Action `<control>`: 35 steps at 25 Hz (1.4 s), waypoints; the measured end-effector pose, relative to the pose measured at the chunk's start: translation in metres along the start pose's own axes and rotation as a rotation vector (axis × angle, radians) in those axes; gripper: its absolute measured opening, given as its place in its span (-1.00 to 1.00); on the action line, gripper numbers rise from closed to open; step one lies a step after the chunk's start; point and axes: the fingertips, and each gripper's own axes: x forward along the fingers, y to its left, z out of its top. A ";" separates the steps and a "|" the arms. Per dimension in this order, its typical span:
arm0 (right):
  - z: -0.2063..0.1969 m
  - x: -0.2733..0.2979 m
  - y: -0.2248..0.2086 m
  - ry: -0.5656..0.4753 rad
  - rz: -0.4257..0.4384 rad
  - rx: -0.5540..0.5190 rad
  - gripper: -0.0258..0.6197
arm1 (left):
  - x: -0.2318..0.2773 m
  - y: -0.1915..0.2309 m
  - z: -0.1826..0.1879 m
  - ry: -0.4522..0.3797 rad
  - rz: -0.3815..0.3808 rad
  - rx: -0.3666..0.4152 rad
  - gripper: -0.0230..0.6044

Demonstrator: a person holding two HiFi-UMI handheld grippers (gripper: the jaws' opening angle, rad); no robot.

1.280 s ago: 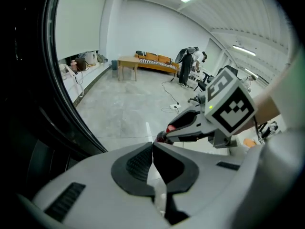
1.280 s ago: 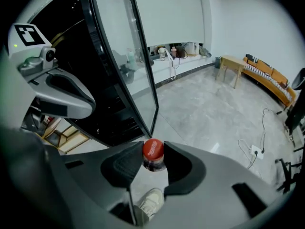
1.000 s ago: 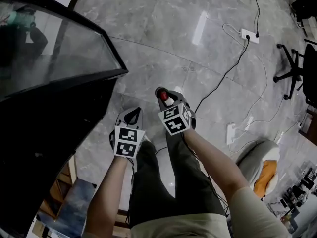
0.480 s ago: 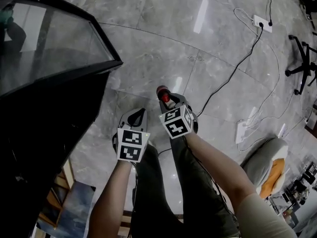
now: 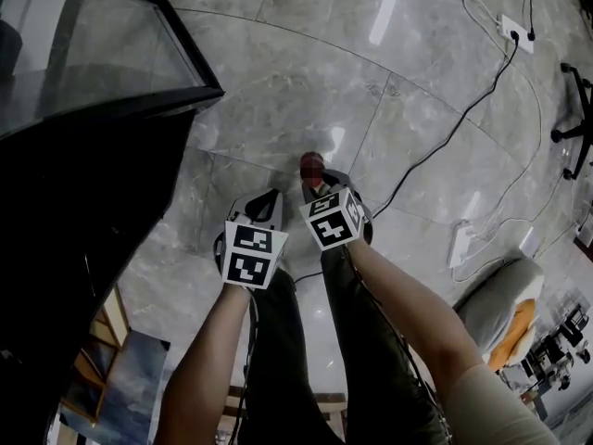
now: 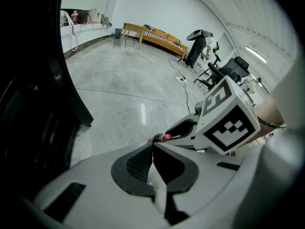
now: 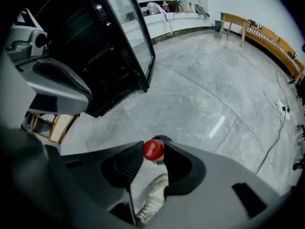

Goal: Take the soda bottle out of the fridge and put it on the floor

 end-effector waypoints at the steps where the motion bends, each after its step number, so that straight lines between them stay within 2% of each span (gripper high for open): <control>1: -0.003 0.005 -0.001 0.008 0.000 0.002 -0.57 | 0.004 0.002 -0.003 0.007 -0.001 0.000 -0.90; 11: -0.041 0.033 -0.007 0.111 0.017 -0.049 -0.57 | 0.016 -0.005 -0.023 0.051 -0.035 0.029 -0.90; 19: -0.048 0.033 -0.010 0.093 0.026 -0.025 -0.55 | 0.023 -0.015 -0.028 0.046 -0.039 0.009 -0.90; 22: -0.051 0.026 -0.011 0.088 0.035 -0.003 -0.47 | 0.020 -0.024 -0.028 0.045 -0.043 0.021 -0.90; 25: -0.046 0.015 -0.012 0.066 0.046 0.027 -0.43 | 0.013 -0.030 -0.023 0.040 -0.040 0.039 -0.90; 29: -0.029 -0.008 -0.007 0.027 0.058 0.028 -0.47 | -0.004 -0.036 -0.008 0.017 -0.031 0.044 -0.90; 35: 0.009 -0.066 0.006 -0.059 0.053 0.003 -0.72 | -0.050 -0.045 0.023 -0.040 -0.011 0.034 -0.90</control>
